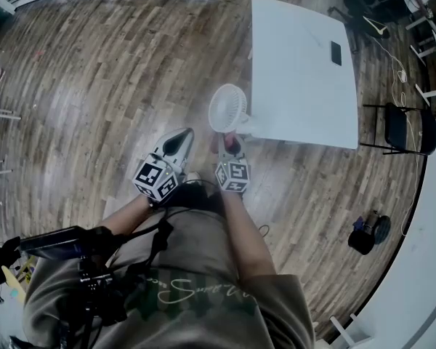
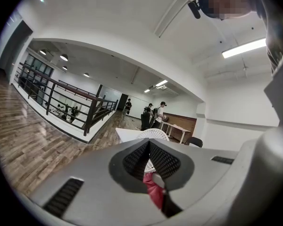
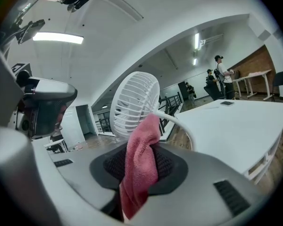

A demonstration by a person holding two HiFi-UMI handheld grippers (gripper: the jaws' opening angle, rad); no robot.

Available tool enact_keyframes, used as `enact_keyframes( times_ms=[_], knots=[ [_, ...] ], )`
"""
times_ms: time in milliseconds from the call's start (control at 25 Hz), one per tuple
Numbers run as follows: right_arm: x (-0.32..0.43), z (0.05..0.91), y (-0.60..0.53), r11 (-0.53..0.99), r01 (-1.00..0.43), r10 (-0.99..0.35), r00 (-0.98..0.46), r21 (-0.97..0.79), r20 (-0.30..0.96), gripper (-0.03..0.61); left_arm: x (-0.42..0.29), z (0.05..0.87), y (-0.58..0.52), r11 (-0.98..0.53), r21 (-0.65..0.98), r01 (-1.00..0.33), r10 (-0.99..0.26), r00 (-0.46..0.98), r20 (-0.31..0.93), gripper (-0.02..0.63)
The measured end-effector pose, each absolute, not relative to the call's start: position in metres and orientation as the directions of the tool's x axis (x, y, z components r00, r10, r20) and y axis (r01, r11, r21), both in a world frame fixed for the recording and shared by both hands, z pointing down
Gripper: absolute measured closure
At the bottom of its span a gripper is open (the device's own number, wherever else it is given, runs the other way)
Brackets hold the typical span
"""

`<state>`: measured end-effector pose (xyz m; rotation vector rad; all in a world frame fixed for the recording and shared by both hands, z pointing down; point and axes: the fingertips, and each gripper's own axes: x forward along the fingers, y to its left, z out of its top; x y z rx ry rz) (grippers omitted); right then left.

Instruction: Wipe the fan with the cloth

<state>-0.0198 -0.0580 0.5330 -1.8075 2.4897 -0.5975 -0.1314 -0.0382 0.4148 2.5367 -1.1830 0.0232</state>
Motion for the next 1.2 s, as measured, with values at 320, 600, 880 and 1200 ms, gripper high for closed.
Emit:
enact_keyframes(
  times_ms=[320, 600, 880, 1200],
  knots=[
    [-0.014, 0.540, -0.052, 0.281, -0.913, -0.902, -0.356, -0.295, 0.242, 0.471, -0.117, 0.405, -0.041, -0.609, 0.303, -0.733, -0.733, 0.666, 0.138, 0.595],
    [0.066, 0.473, -0.060, 0.100, -0.941, -0.984, -0.142, -0.324, 0.109, 0.472, -0.093, 0.400, -0.045, -0.629, 0.313, -0.712, -0.717, 0.687, 0.123, 0.595],
    [0.106, 0.406, -0.108, 0.080, -0.925, -0.997, -0.078, -0.372, -0.021, 0.471, -0.088, 0.398, -0.051, -0.622, 0.331, -0.710, -0.723, 0.683, 0.107, 0.595],
    [0.075, 0.398, -0.130, 0.182, -0.905, -0.982, -0.187, -0.385, -0.023, 0.469, -0.086, 0.399, -0.053, -0.592, 0.342, -0.730, -0.746, 0.656, 0.110, 0.595]
  ],
)
